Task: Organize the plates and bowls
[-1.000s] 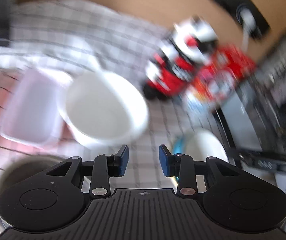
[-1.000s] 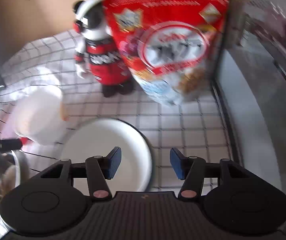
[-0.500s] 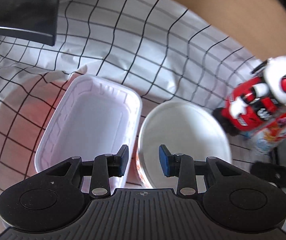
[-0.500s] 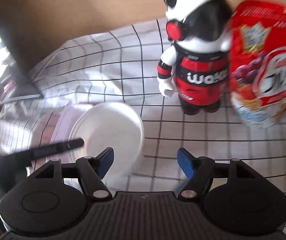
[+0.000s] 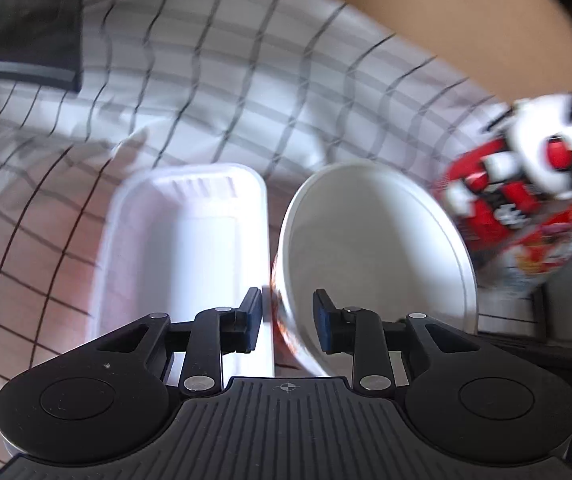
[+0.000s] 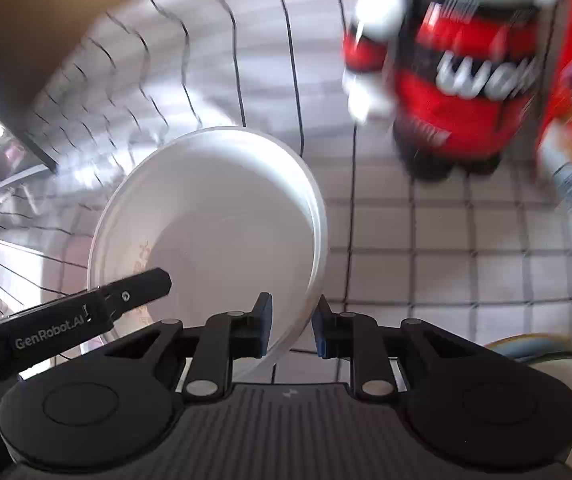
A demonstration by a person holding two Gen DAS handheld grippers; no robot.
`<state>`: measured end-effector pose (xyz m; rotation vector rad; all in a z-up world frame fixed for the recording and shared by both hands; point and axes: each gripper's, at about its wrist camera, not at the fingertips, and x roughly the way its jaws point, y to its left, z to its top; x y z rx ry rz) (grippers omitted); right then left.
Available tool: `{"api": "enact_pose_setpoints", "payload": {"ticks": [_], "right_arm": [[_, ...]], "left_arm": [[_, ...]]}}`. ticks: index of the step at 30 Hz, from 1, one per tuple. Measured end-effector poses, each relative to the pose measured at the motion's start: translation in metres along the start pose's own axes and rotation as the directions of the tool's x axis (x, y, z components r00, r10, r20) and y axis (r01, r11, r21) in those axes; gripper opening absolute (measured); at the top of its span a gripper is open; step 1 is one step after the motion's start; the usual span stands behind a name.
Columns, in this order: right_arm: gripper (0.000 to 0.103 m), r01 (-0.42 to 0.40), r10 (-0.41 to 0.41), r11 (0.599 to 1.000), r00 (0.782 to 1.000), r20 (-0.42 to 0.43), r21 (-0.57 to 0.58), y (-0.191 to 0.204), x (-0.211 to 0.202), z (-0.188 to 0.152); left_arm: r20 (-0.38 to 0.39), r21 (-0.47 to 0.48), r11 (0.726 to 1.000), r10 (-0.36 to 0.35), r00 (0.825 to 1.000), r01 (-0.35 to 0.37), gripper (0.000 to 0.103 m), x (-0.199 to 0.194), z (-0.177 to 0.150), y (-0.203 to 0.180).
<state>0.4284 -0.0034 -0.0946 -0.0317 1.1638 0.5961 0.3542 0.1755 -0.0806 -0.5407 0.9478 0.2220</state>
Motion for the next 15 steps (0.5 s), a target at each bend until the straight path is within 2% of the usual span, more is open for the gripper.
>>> {"api": "enact_pose_setpoints", "payload": {"ticks": [4,7,10,15], "right_arm": [[0.021,0.022,-0.017,0.999,0.993,0.115,-0.043,-0.011,-0.055,-0.01],[0.021,0.04,-0.035,0.999,0.986,0.165,-0.03,-0.027,-0.088,-0.017],[0.021,0.056,-0.058,0.998,0.977,0.206,0.014,-0.048,-0.114,-0.026],[0.021,0.068,-0.085,0.994,0.968,0.234,0.081,-0.082,-0.146,-0.043]], "left_arm": [[0.033,0.075,0.995,-0.071,0.997,0.069,0.03,-0.028,0.0,-0.036],[0.045,0.136,0.983,-0.133,0.99,0.125,0.03,-0.043,-0.002,-0.068],[0.003,0.18,0.962,-0.207,0.978,0.203,0.03,-0.048,-0.005,-0.099],[-0.039,0.279,0.925,-0.257,0.966,0.257,0.03,-0.05,-0.015,-0.141]]}}
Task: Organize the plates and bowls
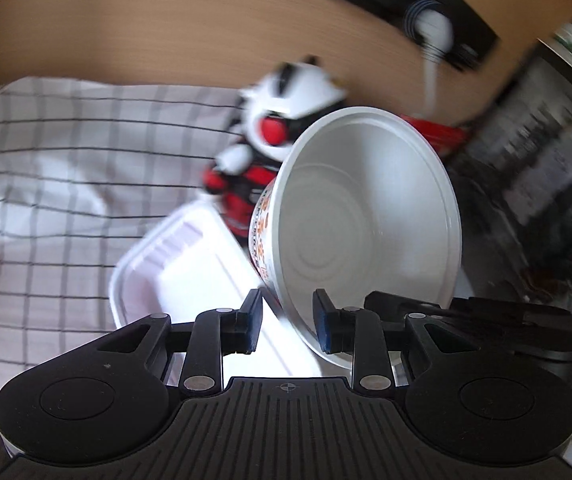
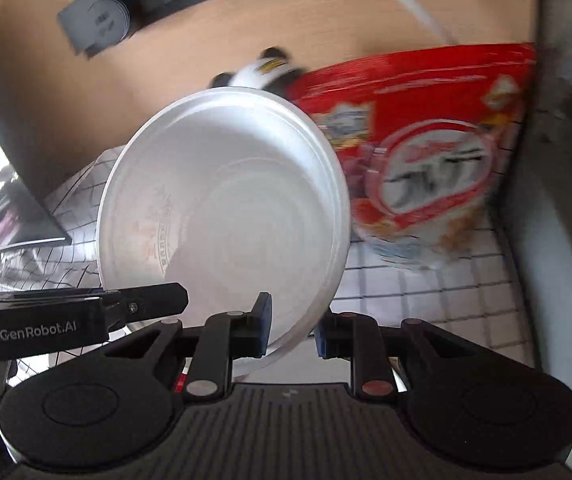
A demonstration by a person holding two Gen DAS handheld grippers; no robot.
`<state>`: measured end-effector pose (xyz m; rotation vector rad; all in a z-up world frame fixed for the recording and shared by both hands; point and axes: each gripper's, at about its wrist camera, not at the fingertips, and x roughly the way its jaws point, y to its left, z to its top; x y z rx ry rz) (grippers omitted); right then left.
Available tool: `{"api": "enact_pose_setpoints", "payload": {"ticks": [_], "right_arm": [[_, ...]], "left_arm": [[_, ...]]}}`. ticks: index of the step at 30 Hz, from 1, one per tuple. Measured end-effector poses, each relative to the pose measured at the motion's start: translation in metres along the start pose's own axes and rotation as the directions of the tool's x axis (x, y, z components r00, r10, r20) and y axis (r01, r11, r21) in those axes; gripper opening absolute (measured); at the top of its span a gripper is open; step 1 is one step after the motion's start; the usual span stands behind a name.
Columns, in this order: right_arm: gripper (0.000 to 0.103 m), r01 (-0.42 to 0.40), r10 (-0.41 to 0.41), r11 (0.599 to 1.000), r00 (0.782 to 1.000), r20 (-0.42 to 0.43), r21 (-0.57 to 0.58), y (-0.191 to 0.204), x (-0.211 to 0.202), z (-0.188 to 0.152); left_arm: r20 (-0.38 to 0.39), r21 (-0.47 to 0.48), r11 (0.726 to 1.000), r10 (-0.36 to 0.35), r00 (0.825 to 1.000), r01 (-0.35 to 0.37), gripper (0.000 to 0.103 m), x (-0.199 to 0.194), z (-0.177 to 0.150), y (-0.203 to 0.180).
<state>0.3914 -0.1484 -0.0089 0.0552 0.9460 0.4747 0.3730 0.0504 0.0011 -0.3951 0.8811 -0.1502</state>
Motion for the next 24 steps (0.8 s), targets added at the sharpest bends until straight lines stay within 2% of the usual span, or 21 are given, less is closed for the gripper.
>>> {"api": "enact_pose_setpoints", "payload": {"ticks": [5,8,10,14,17,20,21,24], "right_arm": [[0.021,0.022,-0.024,0.997,0.999,0.026,0.073,-0.024,-0.012,0.0],[0.021,0.019,-0.023,0.987,0.999,0.022,0.158,-0.032,-0.002,0.005],[0.021,-0.007,0.004,0.981,1.0,0.015,0.194,-0.031,0.006,0.006],[0.02,-0.045,0.048,0.982,0.999,-0.012,0.182,-0.016,0.022,0.004],[0.016,-0.07,0.079,0.976,0.996,-0.039,0.208,-0.02,0.028,0.001],[0.014,-0.043,0.059,0.982,0.995,-0.081,0.182,-0.022,0.02,-0.016],[0.014,-0.028,0.044,0.986,0.994,-0.096,0.161,-0.022,0.016,-0.024],[0.014,0.01,0.0,0.997,0.992,-0.123,0.082,-0.022,0.003,-0.047]], "left_arm": [[0.001,0.077,0.996,-0.036,0.999,0.036,0.028,0.013,0.01,-0.023],[0.031,0.142,0.99,-0.024,0.999,0.019,0.028,0.028,0.023,-0.031],[0.025,0.131,0.991,0.004,1.0,-0.007,0.027,0.035,0.03,-0.026],[0.015,0.123,0.992,0.024,1.0,-0.026,0.027,0.027,0.029,-0.003],[-0.017,0.09,0.996,0.013,1.0,-0.012,0.026,0.021,0.02,0.016],[-0.071,0.069,0.998,-0.009,0.997,0.014,0.028,0.021,0.002,0.022],[-0.093,0.063,0.997,-0.031,0.995,0.037,0.033,0.022,-0.005,0.02],[-0.151,0.09,0.994,-0.055,0.987,0.069,0.036,0.024,-0.024,0.007]]}}
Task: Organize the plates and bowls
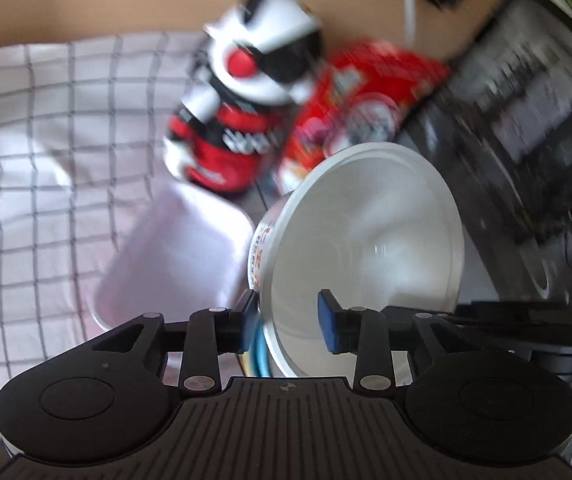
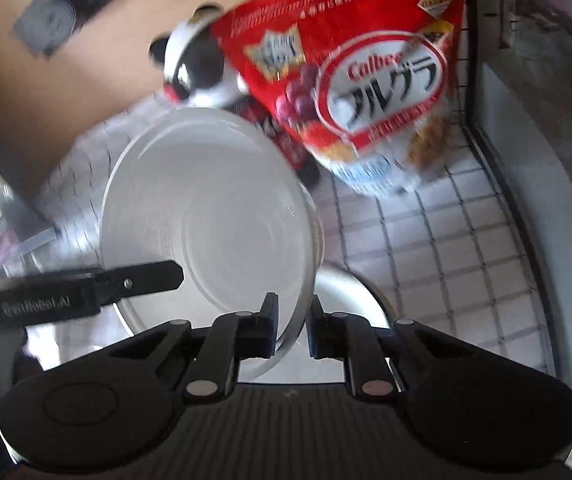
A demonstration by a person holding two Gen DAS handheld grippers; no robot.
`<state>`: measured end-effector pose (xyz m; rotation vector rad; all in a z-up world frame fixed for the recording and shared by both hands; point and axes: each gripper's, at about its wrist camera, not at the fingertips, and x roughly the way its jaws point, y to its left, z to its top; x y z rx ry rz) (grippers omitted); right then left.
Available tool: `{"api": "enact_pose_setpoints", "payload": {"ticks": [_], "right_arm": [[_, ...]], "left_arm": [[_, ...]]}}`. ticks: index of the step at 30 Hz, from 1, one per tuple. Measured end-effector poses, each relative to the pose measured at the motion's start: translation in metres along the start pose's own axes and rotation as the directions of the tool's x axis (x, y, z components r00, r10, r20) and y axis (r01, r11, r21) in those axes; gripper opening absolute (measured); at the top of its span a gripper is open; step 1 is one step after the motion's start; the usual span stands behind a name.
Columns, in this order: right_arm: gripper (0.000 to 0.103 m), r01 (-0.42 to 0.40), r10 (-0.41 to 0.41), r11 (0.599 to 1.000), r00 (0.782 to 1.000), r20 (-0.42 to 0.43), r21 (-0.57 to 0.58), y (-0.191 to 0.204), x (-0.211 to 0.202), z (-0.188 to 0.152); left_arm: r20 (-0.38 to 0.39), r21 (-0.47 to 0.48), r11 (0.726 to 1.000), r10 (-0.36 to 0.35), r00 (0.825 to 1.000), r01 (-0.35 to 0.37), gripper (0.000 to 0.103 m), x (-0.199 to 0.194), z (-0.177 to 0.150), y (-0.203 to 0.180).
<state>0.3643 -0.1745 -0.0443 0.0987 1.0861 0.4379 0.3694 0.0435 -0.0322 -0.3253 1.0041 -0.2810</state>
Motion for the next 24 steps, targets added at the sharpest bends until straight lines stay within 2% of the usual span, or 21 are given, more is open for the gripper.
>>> {"api": "enact_pose_setpoints", "payload": {"ticks": [4,6,8,14,16,18,22,24], "right_arm": [[0.016,-0.001,0.002,1.0,0.999,-0.049,0.027,-0.021,-0.002,-0.011],[0.035,0.015,-0.011,0.998,0.998,-0.063,0.066,-0.03,0.0,-0.011],[0.042,0.015,-0.01,0.996,0.998,-0.06,0.09,-0.037,0.001,-0.013],[0.044,0.044,-0.039,0.993,0.998,-0.045,0.111,-0.05,0.009,-0.01],[0.048,0.029,-0.024,0.993,0.999,-0.049,0.115,-0.052,0.014,-0.008],[0.056,0.003,0.004,0.994,0.998,-0.062,0.112,-0.053,0.022,-0.008],[0.057,-0.026,0.034,0.994,0.996,-0.084,0.102,-0.05,0.04,-0.005],[0.057,-0.013,0.025,0.994,0.993,-0.114,0.111,-0.05,0.047,-0.004]], "left_arm": [[-0.053,0.03,1.0,0.005,0.999,-0.003,0.036,0.009,-0.01,-0.01],[-0.061,0.046,0.998,0.043,0.997,-0.041,0.036,0.014,-0.011,-0.011],[-0.062,0.044,0.998,0.055,0.997,-0.052,0.036,0.016,-0.011,-0.008],[-0.04,-0.01,0.996,0.084,0.996,-0.084,0.036,0.019,-0.011,0.005],[-0.039,-0.028,0.995,0.091,0.995,-0.092,0.036,0.02,-0.015,0.008],[-0.042,-0.057,0.995,0.078,0.996,-0.081,0.036,0.023,-0.021,0.012],[-0.032,-0.127,0.988,0.088,0.996,-0.092,0.036,0.028,-0.036,0.018],[-0.04,-0.163,0.98,0.113,0.993,-0.118,0.041,0.032,-0.041,0.02]]}}
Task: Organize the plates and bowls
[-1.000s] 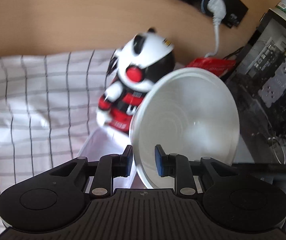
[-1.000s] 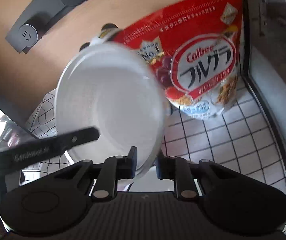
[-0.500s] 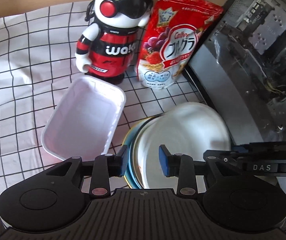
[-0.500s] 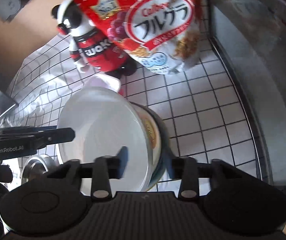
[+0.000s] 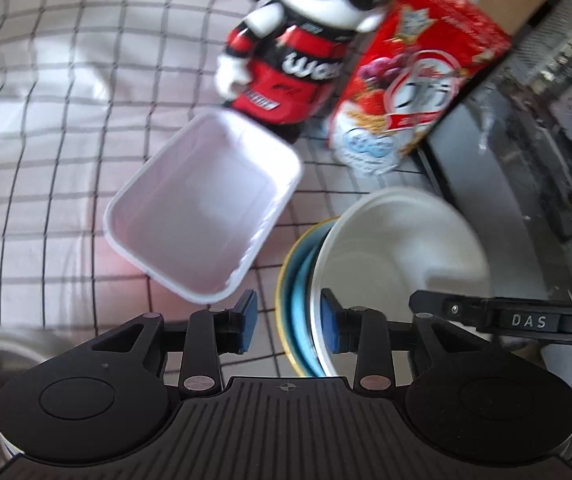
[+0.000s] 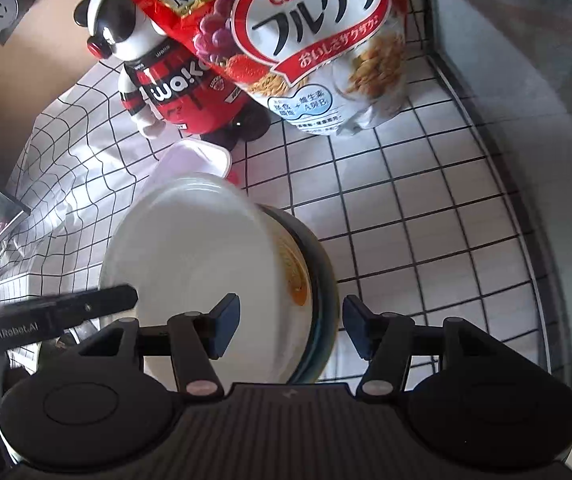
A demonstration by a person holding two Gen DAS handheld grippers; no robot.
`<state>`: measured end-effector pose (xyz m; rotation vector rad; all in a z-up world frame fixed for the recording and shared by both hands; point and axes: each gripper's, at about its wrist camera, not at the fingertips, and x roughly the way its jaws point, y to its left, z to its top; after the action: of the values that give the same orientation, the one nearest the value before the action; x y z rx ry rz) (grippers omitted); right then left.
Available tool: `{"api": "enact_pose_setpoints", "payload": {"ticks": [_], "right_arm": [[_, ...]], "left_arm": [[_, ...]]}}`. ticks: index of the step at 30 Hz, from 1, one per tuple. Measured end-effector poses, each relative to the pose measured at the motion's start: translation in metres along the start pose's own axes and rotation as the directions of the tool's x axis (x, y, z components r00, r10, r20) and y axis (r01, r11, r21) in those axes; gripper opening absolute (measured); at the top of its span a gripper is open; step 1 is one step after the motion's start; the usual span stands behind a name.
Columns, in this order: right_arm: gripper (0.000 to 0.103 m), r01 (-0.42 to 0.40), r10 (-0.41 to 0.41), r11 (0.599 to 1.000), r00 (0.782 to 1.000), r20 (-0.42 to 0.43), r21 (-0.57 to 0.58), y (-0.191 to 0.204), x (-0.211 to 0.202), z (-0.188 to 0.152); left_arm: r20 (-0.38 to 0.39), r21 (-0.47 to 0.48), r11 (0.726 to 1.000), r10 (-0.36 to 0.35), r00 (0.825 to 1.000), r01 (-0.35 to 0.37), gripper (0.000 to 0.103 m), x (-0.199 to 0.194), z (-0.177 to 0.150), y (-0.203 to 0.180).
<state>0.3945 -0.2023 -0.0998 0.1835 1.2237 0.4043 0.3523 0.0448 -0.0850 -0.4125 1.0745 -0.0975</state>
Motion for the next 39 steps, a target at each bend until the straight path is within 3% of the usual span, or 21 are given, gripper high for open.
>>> {"api": "enact_pose_setpoints", "payload": {"ticks": [3,12,21,27,32,39], "right_arm": [[0.057,-0.012,0.012,1.0,1.0,-0.014,0.0,-0.002,0.013,0.004],[0.055,-0.076,0.071,0.995,0.995,-0.069,-0.067,-0.008,0.041,0.003],[0.056,-0.158,0.147,0.983,0.983,-0.11,-0.095,-0.014,0.047,-0.002],[0.057,-0.153,0.143,0.984,0.984,-0.106,-0.095,-0.011,0.047,-0.006],[0.058,-0.149,0.139,0.985,0.984,-0.111,-0.091,-0.008,0.045,-0.011],[0.059,-0.169,0.151,0.978,0.978,-0.147,-0.123,0.005,0.046,-0.022]], "left_arm": [[-0.01,-0.03,0.999,0.03,0.999,-0.03,0.041,0.007,0.001,-0.003],[-0.063,0.061,0.982,0.184,0.981,-0.18,0.039,0.023,0.007,-0.028],[-0.133,0.08,0.981,0.185,0.974,-0.175,0.034,0.039,0.001,-0.041],[-0.118,0.102,0.974,0.213,0.97,-0.202,0.034,0.04,-0.001,-0.046],[-0.1,0.062,0.981,0.19,0.977,-0.184,0.034,0.033,-0.004,-0.041],[-0.097,0.057,0.976,0.216,0.972,-0.211,0.035,0.024,-0.013,-0.034]]}}
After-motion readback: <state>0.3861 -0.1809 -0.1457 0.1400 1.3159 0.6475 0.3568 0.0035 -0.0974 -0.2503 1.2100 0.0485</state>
